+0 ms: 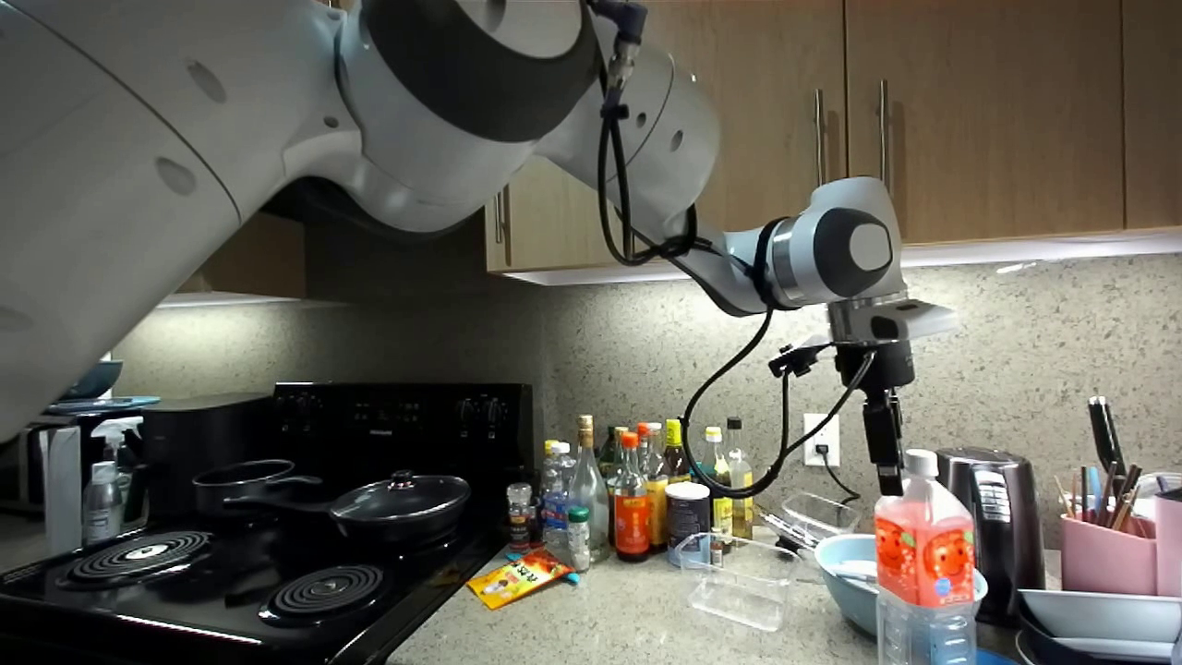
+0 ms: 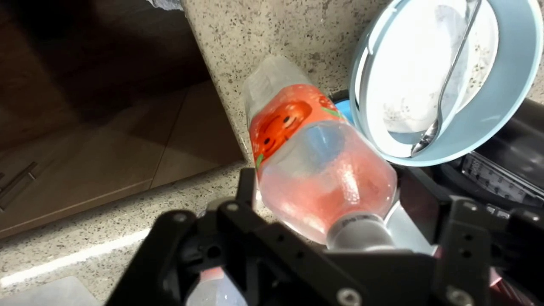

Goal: Put the plastic bottle inside the container

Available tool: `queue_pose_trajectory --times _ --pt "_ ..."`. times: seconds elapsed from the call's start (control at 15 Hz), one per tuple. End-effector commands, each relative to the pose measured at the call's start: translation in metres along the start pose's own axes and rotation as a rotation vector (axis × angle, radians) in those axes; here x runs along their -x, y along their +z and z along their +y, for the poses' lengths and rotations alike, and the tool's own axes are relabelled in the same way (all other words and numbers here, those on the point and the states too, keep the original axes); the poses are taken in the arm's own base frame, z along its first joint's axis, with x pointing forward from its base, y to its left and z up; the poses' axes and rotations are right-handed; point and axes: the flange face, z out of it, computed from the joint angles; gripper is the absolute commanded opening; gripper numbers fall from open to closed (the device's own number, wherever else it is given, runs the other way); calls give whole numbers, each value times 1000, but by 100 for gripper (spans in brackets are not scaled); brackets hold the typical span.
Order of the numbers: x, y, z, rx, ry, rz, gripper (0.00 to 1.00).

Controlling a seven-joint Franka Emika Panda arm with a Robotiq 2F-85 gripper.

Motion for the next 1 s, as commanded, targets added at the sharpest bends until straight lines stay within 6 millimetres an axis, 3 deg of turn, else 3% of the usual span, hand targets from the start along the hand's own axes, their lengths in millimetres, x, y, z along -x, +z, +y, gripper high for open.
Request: queue_pose_trajectory --times 0.0,0.07,0.2,0.93 --pt "0 0 0 0 0 0 89" --pt "-1 0 0 0 -3 -3 97" --pt "-3 0 0 1 1 -10 100" --pt "-16 -1 3 0 30 -7 100"
